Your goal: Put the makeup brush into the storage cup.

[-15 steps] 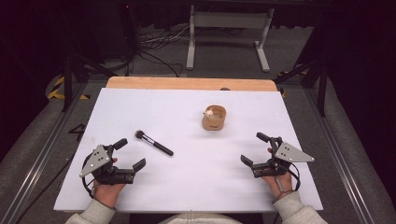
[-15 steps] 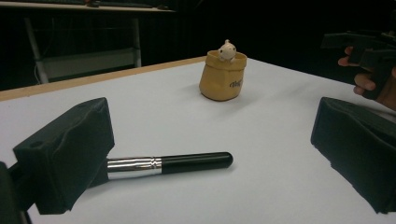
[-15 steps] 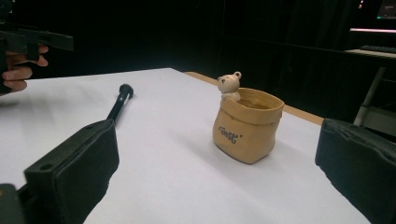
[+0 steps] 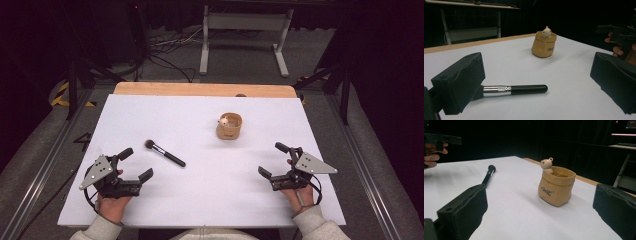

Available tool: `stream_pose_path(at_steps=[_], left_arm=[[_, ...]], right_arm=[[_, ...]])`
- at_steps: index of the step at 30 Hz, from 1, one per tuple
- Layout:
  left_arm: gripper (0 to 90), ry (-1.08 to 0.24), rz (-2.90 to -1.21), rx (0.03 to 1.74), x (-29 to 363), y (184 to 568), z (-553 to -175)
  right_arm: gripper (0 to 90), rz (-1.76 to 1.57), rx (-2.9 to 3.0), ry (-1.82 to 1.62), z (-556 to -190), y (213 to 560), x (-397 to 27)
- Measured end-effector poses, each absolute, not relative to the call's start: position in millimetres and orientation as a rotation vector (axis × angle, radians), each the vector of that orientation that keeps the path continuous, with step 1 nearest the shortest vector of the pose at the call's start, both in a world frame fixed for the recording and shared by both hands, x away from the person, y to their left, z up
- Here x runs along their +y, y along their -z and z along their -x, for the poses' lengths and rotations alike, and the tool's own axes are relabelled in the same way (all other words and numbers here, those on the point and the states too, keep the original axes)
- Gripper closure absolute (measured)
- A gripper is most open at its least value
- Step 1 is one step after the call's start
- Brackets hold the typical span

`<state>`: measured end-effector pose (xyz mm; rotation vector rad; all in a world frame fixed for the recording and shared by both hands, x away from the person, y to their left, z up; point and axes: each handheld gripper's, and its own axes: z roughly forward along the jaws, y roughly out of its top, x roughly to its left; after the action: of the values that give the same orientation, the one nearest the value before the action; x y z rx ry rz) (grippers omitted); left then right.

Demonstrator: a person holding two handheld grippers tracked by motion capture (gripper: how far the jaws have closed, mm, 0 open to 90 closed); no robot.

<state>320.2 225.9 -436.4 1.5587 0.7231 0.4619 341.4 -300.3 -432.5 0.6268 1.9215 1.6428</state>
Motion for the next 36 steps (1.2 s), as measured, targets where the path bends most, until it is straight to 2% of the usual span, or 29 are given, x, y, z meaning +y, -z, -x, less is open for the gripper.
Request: stream_pose_path(at_steps=[6,28,32,36], left_arm=[[0.0,-0.429,-1.558,0.793,224,432,-329],[0.0,-0.426,-1.611,0.846,212,405,-370],[0.0,-0.373,-1.62,0.9,204,404,-379],[0.0,-0.383,-1.644,0.914,201,402,-382]], right_arm=[[0.0,-0.622,1.914,-1.643,-341,432,-301],[0.0,-0.621,1.903,-1.658,-341,432,-303],[0.0,-0.607,1.881,-1.668,-340,431,-304],[0.0,-0.609,1.88,-1.669,-340,430,-304]])
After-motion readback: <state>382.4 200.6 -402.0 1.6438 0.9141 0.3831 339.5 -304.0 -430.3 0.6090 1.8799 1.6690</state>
